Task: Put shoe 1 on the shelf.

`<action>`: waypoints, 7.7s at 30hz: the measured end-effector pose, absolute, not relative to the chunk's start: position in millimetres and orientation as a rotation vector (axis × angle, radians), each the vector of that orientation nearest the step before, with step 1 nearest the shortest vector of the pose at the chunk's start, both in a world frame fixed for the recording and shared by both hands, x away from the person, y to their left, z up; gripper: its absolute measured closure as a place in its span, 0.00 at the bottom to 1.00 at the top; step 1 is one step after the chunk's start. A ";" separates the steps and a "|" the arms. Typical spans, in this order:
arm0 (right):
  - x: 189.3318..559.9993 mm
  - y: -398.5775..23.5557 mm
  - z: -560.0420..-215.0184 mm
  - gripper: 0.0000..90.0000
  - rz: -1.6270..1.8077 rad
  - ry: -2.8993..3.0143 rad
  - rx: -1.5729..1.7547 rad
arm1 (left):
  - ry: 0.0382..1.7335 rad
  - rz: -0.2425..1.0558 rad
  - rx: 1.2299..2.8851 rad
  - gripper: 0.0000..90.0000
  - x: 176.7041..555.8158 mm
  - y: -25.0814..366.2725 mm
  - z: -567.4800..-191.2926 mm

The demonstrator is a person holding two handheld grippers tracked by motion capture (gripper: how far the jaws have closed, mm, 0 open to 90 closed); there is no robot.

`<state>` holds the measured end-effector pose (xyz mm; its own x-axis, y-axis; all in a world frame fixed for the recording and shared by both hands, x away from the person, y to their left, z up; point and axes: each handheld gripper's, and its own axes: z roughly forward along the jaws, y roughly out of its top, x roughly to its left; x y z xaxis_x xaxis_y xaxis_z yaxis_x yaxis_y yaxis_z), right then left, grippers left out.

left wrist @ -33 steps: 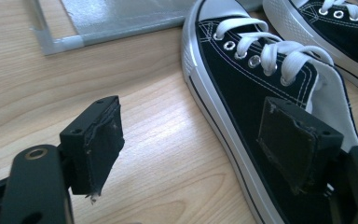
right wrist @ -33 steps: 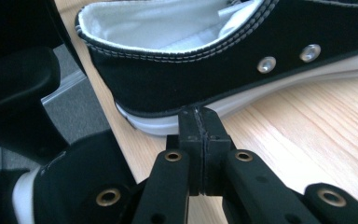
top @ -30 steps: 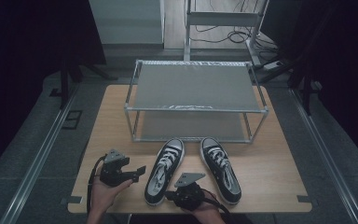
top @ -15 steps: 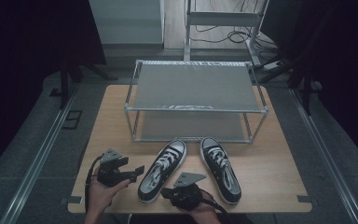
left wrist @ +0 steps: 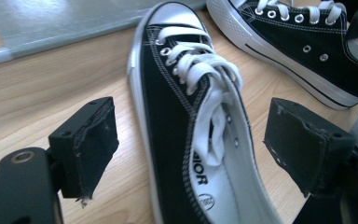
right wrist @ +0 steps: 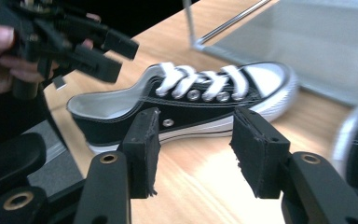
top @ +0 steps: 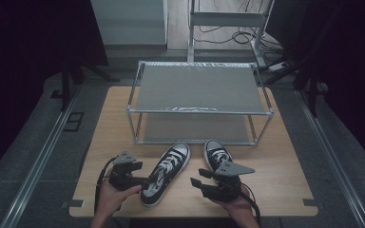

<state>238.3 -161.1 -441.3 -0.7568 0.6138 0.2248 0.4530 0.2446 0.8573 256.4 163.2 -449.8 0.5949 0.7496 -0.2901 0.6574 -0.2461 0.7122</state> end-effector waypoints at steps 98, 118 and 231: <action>252.0 -249.0 -433.4 0.53 1.510 2.092 1.270 | 0.927 0.080 2.281 0.13 303.2 70.3 -377.3; 254.6 -249.4 -437.9 0.53 1.495 2.104 1.284 | 0.887 0.069 2.238 0.13 319.7 65.4 -334.0; 259.1 -249.8 -445.0 0.51 1.491 2.154 1.301 | 1.813 0.100 1.908 0.10 576.9 17.2 -302.4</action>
